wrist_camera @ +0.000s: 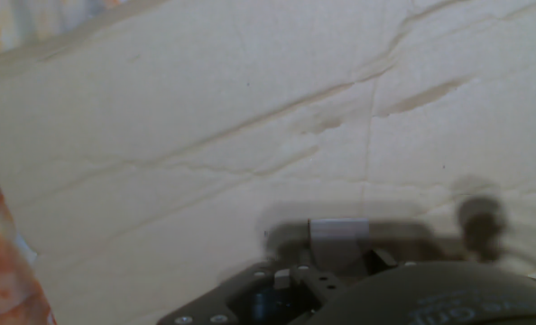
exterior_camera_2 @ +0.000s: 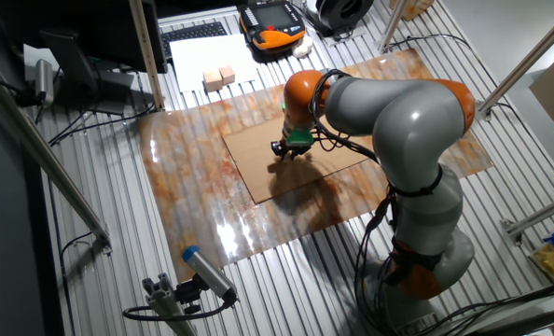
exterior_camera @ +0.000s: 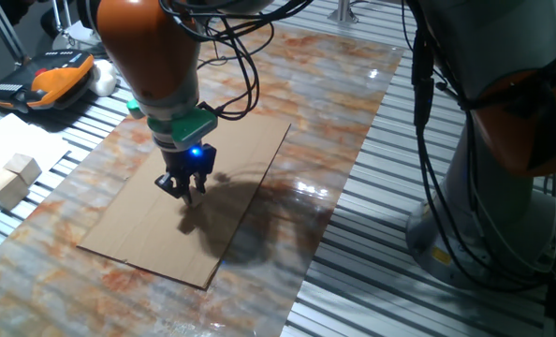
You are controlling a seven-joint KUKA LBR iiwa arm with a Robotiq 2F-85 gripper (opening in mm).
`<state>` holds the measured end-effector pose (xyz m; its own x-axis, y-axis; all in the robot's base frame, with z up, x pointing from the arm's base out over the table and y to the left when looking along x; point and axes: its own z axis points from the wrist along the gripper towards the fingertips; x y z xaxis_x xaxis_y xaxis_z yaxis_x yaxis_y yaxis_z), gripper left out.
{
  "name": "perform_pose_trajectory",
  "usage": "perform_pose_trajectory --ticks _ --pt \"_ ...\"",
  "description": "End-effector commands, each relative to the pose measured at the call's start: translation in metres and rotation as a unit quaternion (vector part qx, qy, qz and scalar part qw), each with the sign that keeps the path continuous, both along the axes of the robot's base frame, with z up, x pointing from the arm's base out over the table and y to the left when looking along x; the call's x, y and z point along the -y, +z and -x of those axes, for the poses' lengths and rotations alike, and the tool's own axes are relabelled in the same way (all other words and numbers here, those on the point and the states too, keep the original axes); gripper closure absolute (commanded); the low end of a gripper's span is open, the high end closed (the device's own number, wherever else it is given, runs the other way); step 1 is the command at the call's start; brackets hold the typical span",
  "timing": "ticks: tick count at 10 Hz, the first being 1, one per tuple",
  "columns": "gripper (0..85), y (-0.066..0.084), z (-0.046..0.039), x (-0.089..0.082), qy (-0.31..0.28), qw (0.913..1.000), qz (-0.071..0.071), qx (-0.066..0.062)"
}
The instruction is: Grab the block and place it at the designated location
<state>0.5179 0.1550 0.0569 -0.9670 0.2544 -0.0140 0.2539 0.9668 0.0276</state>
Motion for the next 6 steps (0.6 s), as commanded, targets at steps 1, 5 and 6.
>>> perform_pose_trajectory --ticks 1,5,6 --pt "51.0 0.0006 -0.0005 -0.0002 -0.002 1.0000 -0.001 0.000" --pt "34.0 0.0010 -0.0007 -0.0005 -0.008 1.0000 -0.002 -0.001" --pt "34.0 0.0020 -0.0004 0.0003 -0.008 1.0000 -0.001 -0.001"
